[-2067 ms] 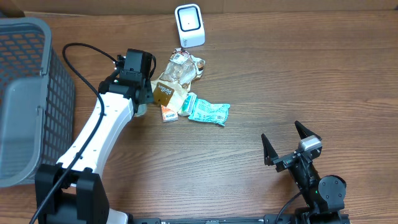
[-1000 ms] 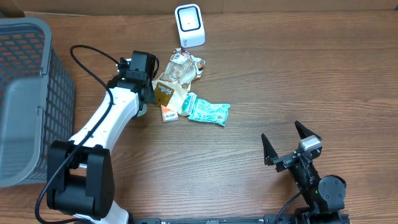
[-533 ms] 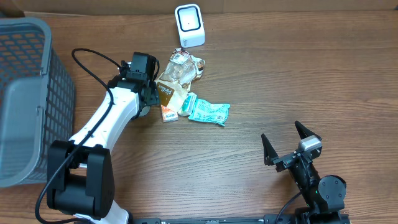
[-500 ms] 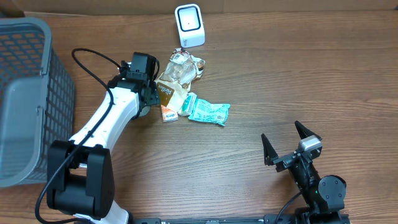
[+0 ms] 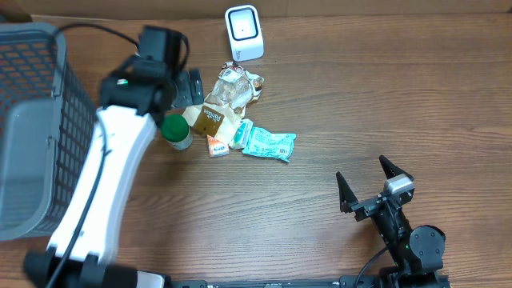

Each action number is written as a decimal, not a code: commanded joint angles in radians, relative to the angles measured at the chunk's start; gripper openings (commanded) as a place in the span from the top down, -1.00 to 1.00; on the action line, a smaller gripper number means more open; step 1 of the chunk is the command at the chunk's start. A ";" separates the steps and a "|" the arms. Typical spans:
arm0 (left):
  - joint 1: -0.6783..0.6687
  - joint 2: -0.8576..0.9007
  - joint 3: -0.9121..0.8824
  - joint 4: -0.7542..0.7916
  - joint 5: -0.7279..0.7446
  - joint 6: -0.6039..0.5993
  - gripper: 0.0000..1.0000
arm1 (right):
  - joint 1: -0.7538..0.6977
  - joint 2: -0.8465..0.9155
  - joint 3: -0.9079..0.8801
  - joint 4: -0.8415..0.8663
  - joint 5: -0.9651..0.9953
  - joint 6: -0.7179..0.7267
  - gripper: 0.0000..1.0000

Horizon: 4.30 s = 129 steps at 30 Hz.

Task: Scan the item barcode
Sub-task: 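Withdraw the left gripper back toward the basket, then reach the right gripper toward the clear Pantree bread bag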

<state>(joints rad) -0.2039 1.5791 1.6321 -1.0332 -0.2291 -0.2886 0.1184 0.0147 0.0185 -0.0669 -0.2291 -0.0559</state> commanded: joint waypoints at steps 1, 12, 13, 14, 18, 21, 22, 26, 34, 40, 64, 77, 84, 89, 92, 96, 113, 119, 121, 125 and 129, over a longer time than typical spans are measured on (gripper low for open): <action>0.030 -0.085 0.108 -0.065 0.081 0.087 -1.00 | -0.001 -0.012 -0.011 0.007 0.000 0.002 -1.00; 0.312 -0.222 0.121 -0.214 0.069 0.038 -1.00 | -0.001 -0.012 -0.011 0.007 0.000 0.002 -1.00; 0.336 -0.222 0.121 -0.229 0.068 0.038 -0.99 | -0.001 -0.012 -0.011 0.007 0.000 0.002 -1.00; 0.362 -0.222 0.121 -0.242 0.068 0.038 -1.00 | -0.001 -0.012 -0.011 0.007 0.000 0.002 -1.00; 0.428 -0.220 0.120 -0.277 0.068 0.039 -0.99 | -0.001 -0.012 -0.011 0.006 0.000 0.002 -1.00; 0.450 -0.219 0.120 -0.277 0.068 0.039 -1.00 | -0.001 -0.012 -0.011 0.007 0.000 0.002 -1.00; 0.452 -0.219 0.120 -0.278 0.068 0.039 -0.99 | -0.001 -0.012 -0.011 0.007 0.000 0.002 -1.00; 0.452 -0.219 0.120 -0.279 0.069 0.042 -0.99 | -0.001 -0.012 -0.011 0.007 0.000 0.002 -1.00; 0.452 -0.219 0.120 -0.279 0.069 0.042 -0.99 | -0.001 -0.012 -0.011 0.007 0.000 0.002 -1.00; 0.452 -0.219 0.120 -0.279 0.069 0.042 -0.99 | -0.001 -0.012 -0.010 0.002 0.071 -0.013 -1.00; 0.452 -0.219 0.120 -0.279 0.069 0.042 -1.00 | -0.001 0.253 0.337 -0.066 -0.343 0.140 -1.00; 0.452 -0.219 0.120 -0.279 0.069 0.042 -0.99 | -0.001 1.019 1.018 -0.612 -0.480 0.221 -1.00; 0.452 -0.219 0.120 -0.279 0.069 0.042 -0.99 | 0.034 1.318 1.152 -0.449 -0.581 0.402 -0.92; 0.452 -0.219 0.120 -0.279 0.069 0.042 -1.00 | 0.131 1.566 1.410 -0.595 -0.344 0.455 -1.00; 0.452 -0.219 0.120 -0.279 0.069 0.042 -0.99 | 0.179 1.707 1.522 -0.615 -0.290 0.502 -1.00; 0.452 -0.219 0.120 -0.279 0.069 0.042 -0.99 | 0.219 1.843 1.548 -0.527 -0.280 0.599 -0.93; 0.452 -0.219 0.120 -0.279 0.069 0.042 -0.99 | 0.318 2.157 1.547 -0.272 -0.248 0.689 -0.39; 0.452 -0.219 0.120 -0.279 0.069 0.042 -0.99 | 0.346 2.221 1.547 -0.239 -0.182 0.745 -0.33; 0.452 -0.219 0.120 -0.279 0.069 0.042 -0.99 | 0.358 2.242 1.547 -0.225 -0.175 0.745 -0.35; 0.452 -0.219 0.120 -0.279 0.069 0.042 -0.99 | 0.377 2.277 1.547 -0.178 -0.175 0.745 -0.47; 0.452 -0.219 0.120 -0.279 0.069 0.042 -1.00 | 0.395 2.316 1.547 -0.119 -0.175 0.745 -0.52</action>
<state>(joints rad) 0.2432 1.3716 1.7401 -1.3132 -0.1635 -0.2363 0.4919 2.2696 1.5536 -0.2070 -0.4286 0.6811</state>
